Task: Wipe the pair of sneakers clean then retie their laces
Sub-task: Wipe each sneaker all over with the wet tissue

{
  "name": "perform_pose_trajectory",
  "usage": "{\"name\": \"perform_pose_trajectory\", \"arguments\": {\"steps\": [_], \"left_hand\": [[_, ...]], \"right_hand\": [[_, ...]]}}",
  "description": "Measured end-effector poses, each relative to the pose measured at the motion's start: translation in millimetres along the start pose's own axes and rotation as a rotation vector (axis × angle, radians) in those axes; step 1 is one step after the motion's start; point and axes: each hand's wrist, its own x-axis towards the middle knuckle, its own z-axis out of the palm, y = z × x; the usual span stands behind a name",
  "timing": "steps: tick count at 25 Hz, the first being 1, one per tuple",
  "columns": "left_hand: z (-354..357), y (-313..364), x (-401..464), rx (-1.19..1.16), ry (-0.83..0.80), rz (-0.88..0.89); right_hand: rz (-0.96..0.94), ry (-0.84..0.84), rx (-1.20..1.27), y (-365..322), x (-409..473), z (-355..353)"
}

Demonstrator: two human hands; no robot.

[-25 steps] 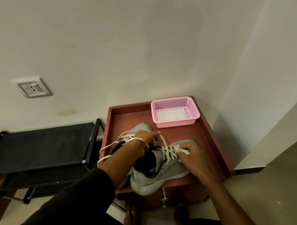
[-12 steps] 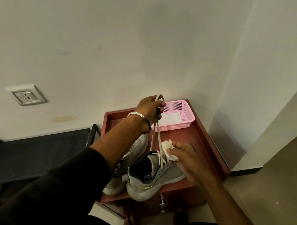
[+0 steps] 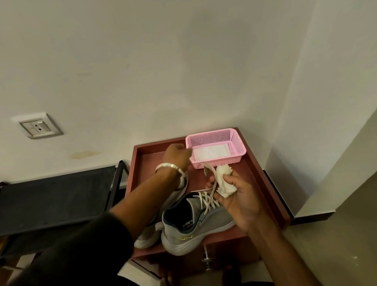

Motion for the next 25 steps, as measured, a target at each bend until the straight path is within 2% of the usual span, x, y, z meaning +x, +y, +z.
{"name": "perform_pose_trajectory", "arguments": {"steps": [1,2,5,6,9,13,15,17,18,19,21,23,25], "left_hand": [[-3.7,-14.3,-11.1,-0.025,0.11,0.063],[-5.7,-29.9,-24.5,0.041,0.115,0.156],[1.2,-74.8,-55.5,0.493,-0.223,0.459],[6.3,-85.9,-58.3,0.634,-0.273,0.539],[17.6,-95.4,-54.4,0.814,-0.251,0.699],[13.3,-106.0,-47.3,0.959,-0.274,0.906],[3.5,-114.8,-48.1,0.976,-0.274,1.011],[-4.6,-121.1,-51.1,1.009,-0.277,1.103],[-7.1,-123.5,-51.9,1.019,-0.267,1.149],[-8.8,-124.4,-52.4,1.023,-0.255,1.184],[-8.5,-124.8,-57.6,1.026,-0.252,1.238],[-4.5,-131.8,-68.4,1.063,-0.264,1.278],[0.7,-143.9,-81.3,1.131,-0.216,1.281]], "right_hand": [[-0.016,0.052,-0.058,-1.0,-2.4,-2.1],[-0.028,0.11,-0.109,-1.3,-5.4,-3.8],[-0.044,0.205,-0.164,-2.6,-15.7,-6.5],[-0.045,0.209,-0.146,-4.1,-18.9,-5.8],[-0.042,0.284,-0.06,-5.3,-21.2,-8.4],[0.098,0.518,-0.12,-3.1,-17.5,-16.5],[0.143,0.598,-0.308,-1.2,-17.1,-22.9],[0.079,0.614,-0.831,0.8,-19.4,-30.1],[0.001,0.609,-1.099,0.7,-22.5,-30.9],[-0.1,0.576,-1.251,0.4,-24.7,-29.6],[-0.213,0.401,-1.254,-0.8,-29.6,-21.8],[-0.138,0.202,-1.248,2.7,-31.9,-14.6],[0.035,0.086,-1.317,8.2,-35.0,-12.3]]}}
